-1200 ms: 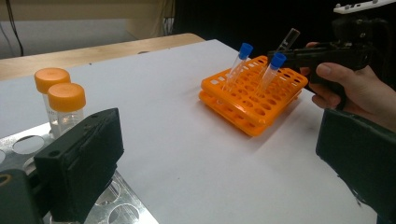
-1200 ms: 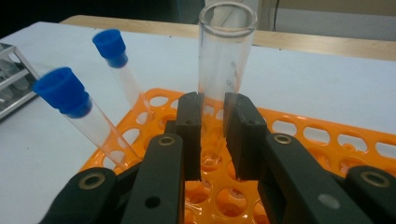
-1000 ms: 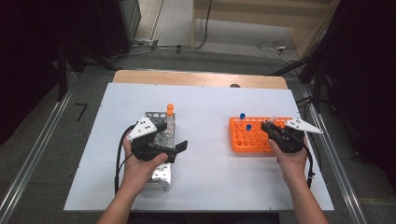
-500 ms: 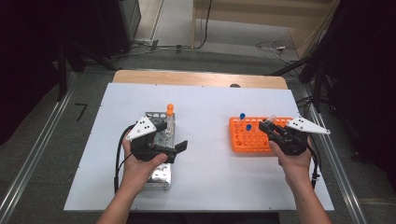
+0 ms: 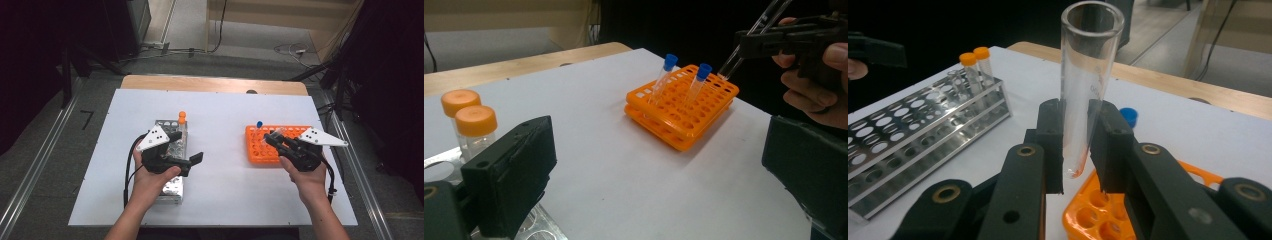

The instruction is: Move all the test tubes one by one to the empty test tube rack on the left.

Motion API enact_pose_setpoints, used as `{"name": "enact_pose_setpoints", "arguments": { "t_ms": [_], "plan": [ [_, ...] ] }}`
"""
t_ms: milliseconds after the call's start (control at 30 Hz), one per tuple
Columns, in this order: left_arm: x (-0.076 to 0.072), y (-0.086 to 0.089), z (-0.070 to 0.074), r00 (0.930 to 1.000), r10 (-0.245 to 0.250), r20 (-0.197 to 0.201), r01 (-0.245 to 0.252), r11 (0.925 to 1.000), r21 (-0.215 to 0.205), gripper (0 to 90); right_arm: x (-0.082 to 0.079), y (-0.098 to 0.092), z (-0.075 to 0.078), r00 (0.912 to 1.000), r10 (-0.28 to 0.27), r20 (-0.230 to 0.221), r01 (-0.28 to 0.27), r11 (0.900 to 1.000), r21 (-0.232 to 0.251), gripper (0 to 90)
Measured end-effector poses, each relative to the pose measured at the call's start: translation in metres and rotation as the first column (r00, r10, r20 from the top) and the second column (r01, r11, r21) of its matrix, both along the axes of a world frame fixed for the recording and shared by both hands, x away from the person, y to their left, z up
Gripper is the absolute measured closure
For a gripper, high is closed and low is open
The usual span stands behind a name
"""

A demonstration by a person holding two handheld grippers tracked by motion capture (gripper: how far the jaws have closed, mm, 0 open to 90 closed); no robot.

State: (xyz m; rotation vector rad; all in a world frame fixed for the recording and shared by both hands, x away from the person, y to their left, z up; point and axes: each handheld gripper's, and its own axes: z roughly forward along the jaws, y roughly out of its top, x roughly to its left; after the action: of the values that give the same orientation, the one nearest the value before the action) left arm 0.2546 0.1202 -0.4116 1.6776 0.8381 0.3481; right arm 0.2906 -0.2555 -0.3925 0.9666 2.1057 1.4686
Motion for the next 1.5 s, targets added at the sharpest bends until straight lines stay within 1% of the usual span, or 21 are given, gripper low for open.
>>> {"name": "enact_pose_setpoints", "arguments": {
  "t_ms": [133, 233, 367, 633, 700, 767, 833, 1067, 1167, 1233, 1367, 1433, 1500],
  "plan": [
    [-0.001, -0.004, 0.001, 0.9999, -0.011, -0.001, 0.011, 0.9999, 0.004, 0.9, -0.002, 0.009, -0.002, 0.9996, 0.028, -0.002, -0.028, 1.0, -0.01, 73.8],
    [-0.002, -0.008, 0.002, 0.9996, -0.027, 0.007, 0.027, 0.9996, -0.004, 2.4, -0.004, 0.017, -0.005, 0.9986, 0.052, -0.011, -0.052, 0.998, -0.019, 73.8],
    [-0.004, -0.016, 0.003, 0.9979, -0.063, 0.013, 0.063, 0.998, -0.007, 5.2, -0.007, 0.03, -0.011, 0.9956, 0.09, -0.026, -0.091, 0.995, -0.032, 73.8],
    [-0.008, -0.035, 0.003, 0.9911, -0.131, 0.025, 0.131, 0.9913, -0.012, 13.2, -0.016, 0.059, -0.021, 0.9839, 0.173, -0.046, -0.175, 0.983, -0.062, 73.8],
    [-0.008, -0.038, 0.002, 0.9899, -0.139, 0.026, 0.139, 0.9902, -0.006, 15.7, -0.019, 0.065, -0.022, 0.9805, 0.19, -0.052, -0.193, 0.979, -0.071, 73.8],
    [-0.009, -0.042, 0.001, 0.9876, -0.154, 0.029, 0.154, 0.988, -0.008, 19.0, -0.022, 0.071, -0.024, 0.9764, 0.208, -0.057, -0.213, 0.974, -0.078, 73.8],
    [-0.009, -0.045, 0.001, 0.987, -0.158, 0.029, 0.159, 0.9873, -0.01, 21.7, -0.025, 0.077, -0.025, 0.9727, 0.224, -0.061, -0.229, 0.97, -0.083, 73.8],
    [-0.011, -0.052, 0.0, 0.9831, -0.178, 0.042, 0.179, 0.9837, -0.013, 38.6, -0.034, 0.096, -0.029, 0.9559, 0.285, -0.072, -0.291, 0.951, -0.103, 73.8],
    [-0.012, -0.055, 0.0, 0.9784, -0.201, 0.047, 0.202, 0.9793, -0.01, 46.9, -0.036, 0.101, -0.031, 0.9499, 0.301, -0.083, -0.309, 0.945, -0.105, 73.8],
    [-0.012, -0.057, -0.001, 0.9751, -0.216, 0.049, 0.216, 0.9763, 0.0, 52.9, -0.037, 0.104, -0.031, 0.9466, 0.311, -0.085, -0.319, 0.942, -0.109, 73.8],
    [-0.013, -0.059, -0.001, 0.9711, -0.233, 0.051, 0.233, 0.9724, 0.005, 64.8, -0.04, 0.107, -0.031, 0.9408, 0.326, -0.093, -0.335, 0.936, -0.108, 73.8],
    [-0.014, -0.06, -0.001, 0.969, -0.241, 0.052, 0.241, 0.9704, 0.008, 69.0, -0.04, 0.107, -0.031, 0.9399, 0.327, -0.099, -0.337, 0.936, -0.105, 73.8],
    [-0.014, -0.06, -0.001, 0.9697, -0.237, 0.058, 0.236, 0.9715, 0.02, 70.9, -0.04, 0.108, -0.031, 0.9385, 0.33, -0.103, -0.339, 0.935, -0.099, 73.8]
  ]
}}
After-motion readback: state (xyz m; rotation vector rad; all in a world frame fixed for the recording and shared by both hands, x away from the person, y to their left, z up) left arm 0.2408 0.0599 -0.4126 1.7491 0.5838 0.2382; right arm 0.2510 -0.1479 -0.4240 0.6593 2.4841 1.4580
